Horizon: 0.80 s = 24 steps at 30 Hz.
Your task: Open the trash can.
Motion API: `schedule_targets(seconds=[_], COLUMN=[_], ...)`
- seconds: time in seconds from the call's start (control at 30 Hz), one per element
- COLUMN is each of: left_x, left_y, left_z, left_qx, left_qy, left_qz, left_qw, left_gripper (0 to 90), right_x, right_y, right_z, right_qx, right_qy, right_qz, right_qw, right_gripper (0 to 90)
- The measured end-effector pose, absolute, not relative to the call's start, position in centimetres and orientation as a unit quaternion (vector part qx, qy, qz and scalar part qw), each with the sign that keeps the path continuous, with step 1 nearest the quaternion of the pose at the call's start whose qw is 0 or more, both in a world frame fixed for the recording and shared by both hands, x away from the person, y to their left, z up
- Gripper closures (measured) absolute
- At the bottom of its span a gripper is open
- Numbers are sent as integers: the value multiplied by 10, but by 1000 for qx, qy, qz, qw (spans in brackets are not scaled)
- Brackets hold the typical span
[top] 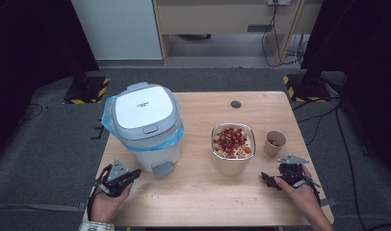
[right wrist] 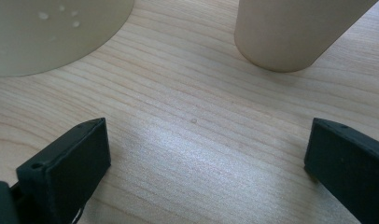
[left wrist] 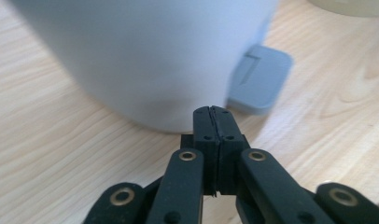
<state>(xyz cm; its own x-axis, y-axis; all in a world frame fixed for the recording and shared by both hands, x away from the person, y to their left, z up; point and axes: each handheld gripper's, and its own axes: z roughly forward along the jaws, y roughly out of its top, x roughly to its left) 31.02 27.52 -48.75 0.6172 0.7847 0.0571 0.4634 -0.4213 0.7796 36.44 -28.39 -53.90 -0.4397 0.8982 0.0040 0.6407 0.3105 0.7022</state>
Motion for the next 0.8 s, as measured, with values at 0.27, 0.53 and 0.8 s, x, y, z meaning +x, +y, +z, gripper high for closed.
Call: schedule_targets(seconds=[0.27, 0.53, 0.8], left_x=[315, 324, 334], left_y=[237, 217, 202], left_z=[-491, -494, -499], left_qx=[855, 865, 869], left_qy=[305, 279, 270], left_qz=[216, 236, 254], left_qw=[359, 345, 329], left_gripper=[898, 898, 898], right_x=[364, 363, 363], right_y=[-284, -284, -284], right_z=[-539, -539, -539], right_qx=[492, 492, 492], right_qy=[783, 783, 783], right_qz=[324, 323, 323], right_qw=[199, 200, 200], right_gripper=[5, 5, 5])
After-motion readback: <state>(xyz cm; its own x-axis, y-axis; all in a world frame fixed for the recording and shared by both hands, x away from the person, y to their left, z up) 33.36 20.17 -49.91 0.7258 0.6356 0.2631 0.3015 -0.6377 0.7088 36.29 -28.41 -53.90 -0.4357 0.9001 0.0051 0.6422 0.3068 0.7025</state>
